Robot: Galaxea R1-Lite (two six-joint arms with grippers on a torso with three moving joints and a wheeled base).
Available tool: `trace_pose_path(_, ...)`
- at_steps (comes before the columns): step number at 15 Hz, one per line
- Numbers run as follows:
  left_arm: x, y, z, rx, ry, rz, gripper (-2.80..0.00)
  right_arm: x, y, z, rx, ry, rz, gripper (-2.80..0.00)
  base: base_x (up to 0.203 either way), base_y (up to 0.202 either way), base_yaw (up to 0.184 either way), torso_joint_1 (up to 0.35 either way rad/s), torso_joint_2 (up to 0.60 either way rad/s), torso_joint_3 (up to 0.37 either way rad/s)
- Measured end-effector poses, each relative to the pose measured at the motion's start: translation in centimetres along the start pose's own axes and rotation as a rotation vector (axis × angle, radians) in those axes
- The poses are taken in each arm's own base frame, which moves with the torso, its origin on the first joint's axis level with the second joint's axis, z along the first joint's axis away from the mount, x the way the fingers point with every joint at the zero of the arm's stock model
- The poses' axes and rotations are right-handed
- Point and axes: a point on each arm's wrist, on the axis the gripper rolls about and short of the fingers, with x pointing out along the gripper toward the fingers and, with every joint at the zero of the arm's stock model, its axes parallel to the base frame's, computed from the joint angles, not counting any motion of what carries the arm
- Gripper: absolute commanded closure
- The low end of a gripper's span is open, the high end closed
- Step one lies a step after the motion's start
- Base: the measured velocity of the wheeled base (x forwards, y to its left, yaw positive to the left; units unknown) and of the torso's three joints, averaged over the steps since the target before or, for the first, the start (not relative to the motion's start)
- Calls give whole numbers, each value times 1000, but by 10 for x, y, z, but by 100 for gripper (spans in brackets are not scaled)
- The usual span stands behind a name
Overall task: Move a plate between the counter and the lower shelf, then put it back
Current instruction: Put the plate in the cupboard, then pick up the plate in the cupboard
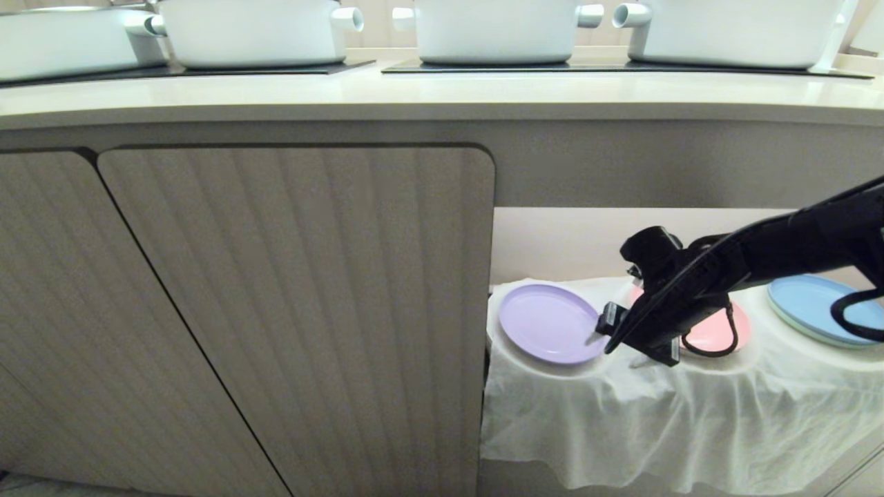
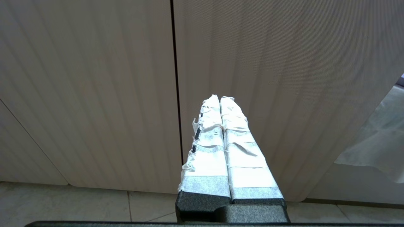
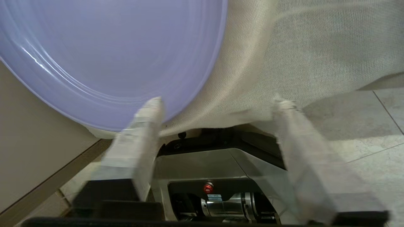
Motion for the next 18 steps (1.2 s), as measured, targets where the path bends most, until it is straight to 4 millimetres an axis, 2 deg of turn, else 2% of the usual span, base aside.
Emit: trace_pose_path(18,0,0,0,0,0,0,0,-20,-8,-14,10,55,-40,0,0,0,0,0,0,0)
